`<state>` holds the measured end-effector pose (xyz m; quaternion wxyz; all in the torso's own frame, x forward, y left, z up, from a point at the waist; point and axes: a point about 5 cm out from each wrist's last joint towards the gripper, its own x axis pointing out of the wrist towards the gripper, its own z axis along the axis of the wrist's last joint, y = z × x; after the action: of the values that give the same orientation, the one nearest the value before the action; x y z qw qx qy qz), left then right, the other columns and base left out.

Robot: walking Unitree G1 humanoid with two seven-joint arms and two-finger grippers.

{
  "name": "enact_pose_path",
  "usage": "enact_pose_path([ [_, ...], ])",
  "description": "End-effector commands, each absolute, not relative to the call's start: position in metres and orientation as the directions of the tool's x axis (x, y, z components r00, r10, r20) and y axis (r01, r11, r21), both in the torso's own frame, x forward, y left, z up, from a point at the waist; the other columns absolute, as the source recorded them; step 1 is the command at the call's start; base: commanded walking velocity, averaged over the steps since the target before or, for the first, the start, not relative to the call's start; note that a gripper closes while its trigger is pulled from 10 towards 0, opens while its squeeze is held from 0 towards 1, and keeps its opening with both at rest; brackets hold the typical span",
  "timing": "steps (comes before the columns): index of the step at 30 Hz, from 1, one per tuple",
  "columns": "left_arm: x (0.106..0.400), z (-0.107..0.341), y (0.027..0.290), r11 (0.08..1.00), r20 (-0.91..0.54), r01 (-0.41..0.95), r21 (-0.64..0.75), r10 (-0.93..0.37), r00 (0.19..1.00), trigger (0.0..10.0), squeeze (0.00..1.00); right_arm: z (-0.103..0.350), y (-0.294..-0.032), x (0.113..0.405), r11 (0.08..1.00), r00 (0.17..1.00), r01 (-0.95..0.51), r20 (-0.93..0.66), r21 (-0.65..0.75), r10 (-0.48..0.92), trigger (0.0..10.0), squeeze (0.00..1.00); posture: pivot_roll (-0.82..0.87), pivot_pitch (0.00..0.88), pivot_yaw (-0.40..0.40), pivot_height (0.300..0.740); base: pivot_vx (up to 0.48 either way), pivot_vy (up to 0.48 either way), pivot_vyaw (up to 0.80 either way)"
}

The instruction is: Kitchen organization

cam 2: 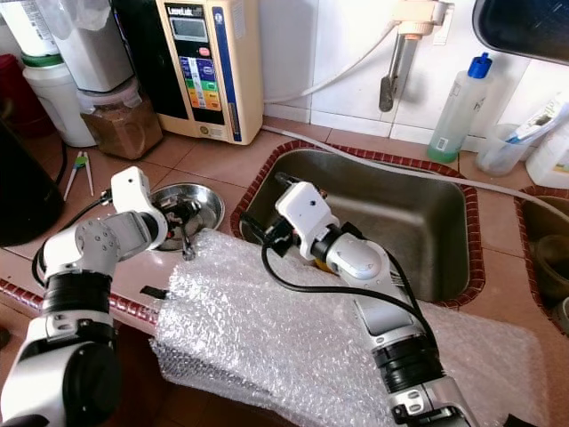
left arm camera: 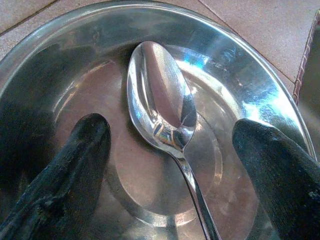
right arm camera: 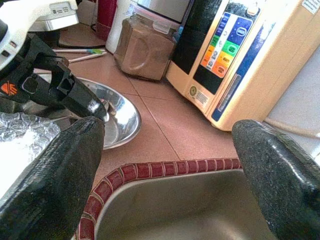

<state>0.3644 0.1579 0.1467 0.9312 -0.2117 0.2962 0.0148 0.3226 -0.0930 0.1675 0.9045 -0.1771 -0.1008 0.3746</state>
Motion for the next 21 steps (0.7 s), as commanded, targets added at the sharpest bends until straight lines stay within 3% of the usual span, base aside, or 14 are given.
enact_pose_path([
  [1,0.361,0.139,0.158,0.908,-0.592,-0.173,-0.381,-0.096,0.8,10.0,1.0,0.168,-0.093,0.323,0.657,0.699,-0.64,0.052,-0.399,0.713,10.0,0.0,0.0,0.0,0.078,0.74,0.0,0.0,0.0],
  [4,0.362,0.14,0.157,0.909,-0.586,-0.167,-0.381,-0.097,0.804,10.0,1.0,0.175,-0.094,0.326,0.695,0.714,-0.63,0.095,-0.345,0.694,10.0,0.0,-0.01,0.0,0.079,0.74,0.0,0.0,0.0],
  [20,0.366,0.165,0.146,0.943,-0.471,-0.089,-0.322,-0.078,0.879,10.0,0.98,0.172,-0.097,0.326,0.693,0.719,-0.627,0.08,-0.355,0.691,10.0,0.0,0.0,0.0,0.072,0.74,0.0,0.0,0.0],
  [21,0.366,0.164,0.149,0.95,-0.465,-0.097,-0.297,-0.056,0.883,10.0,0.57,0.172,-0.097,0.326,0.693,0.718,-0.628,0.078,-0.355,0.691,10.0,0.0,0.0,0.0,0.072,0.74,0.0,0.0,0.0],
])
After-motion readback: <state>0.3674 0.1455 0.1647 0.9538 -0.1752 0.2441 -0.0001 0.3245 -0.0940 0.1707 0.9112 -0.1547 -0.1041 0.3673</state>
